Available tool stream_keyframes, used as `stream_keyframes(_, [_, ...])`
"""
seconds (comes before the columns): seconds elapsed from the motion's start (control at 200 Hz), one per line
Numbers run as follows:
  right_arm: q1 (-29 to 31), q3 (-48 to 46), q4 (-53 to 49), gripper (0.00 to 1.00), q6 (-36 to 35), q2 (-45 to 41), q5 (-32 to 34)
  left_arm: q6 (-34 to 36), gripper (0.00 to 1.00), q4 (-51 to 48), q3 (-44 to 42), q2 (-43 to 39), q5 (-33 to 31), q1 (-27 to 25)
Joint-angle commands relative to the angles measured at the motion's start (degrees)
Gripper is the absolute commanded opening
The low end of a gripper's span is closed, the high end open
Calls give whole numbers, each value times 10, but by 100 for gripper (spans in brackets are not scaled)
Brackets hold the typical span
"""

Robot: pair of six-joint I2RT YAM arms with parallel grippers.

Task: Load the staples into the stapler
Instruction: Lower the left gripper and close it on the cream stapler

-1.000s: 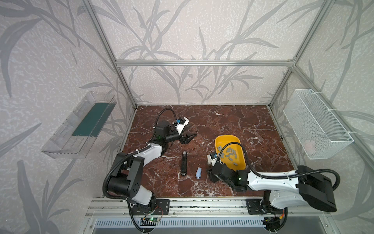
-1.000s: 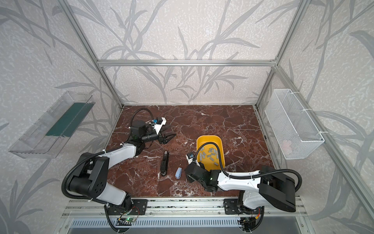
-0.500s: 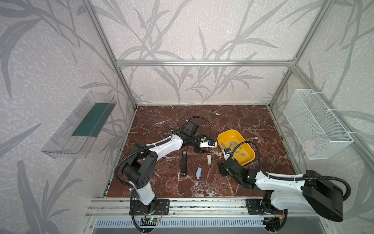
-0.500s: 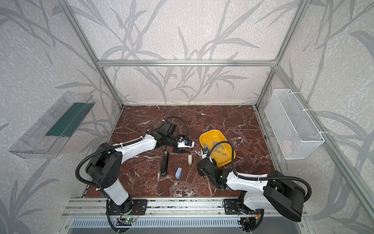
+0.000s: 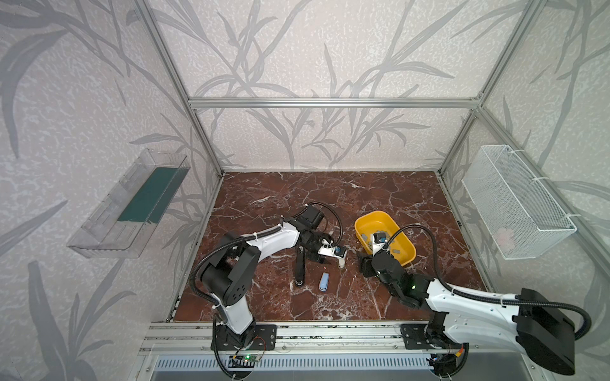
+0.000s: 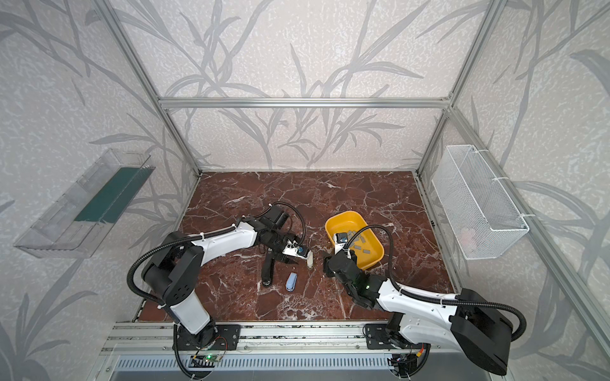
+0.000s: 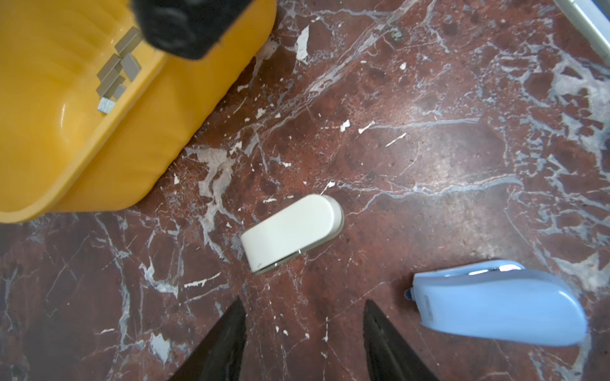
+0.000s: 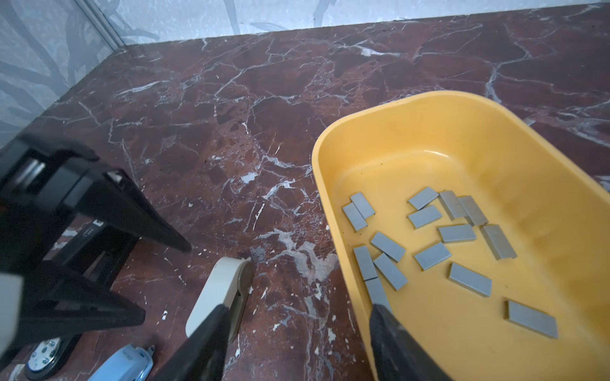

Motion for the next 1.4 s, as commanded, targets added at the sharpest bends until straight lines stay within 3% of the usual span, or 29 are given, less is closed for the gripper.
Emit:
stream_keyframes(0.0, [-5,2,-2,69,-12,-35,-8,34,59,7,-11,-19,-9,-24])
stream_keyframes(0.35, [-19,-15,-53,74,-20,-137,0,53,61,39,-2,2,-47,-73])
stream_keyframes(0.735, [-46,-29,-84,77,-22,-201,-8,57,56,23,48,67,-88,-84])
stream_keyframes(1.09, [-55,-26,-83,77,-24,-193,-15,67,29,-43,114,111,-98,-83])
stream_keyframes(1.395, [-58,-25,-74,77,-25,-184,-20,58,41,-47,110,106,-86,-84])
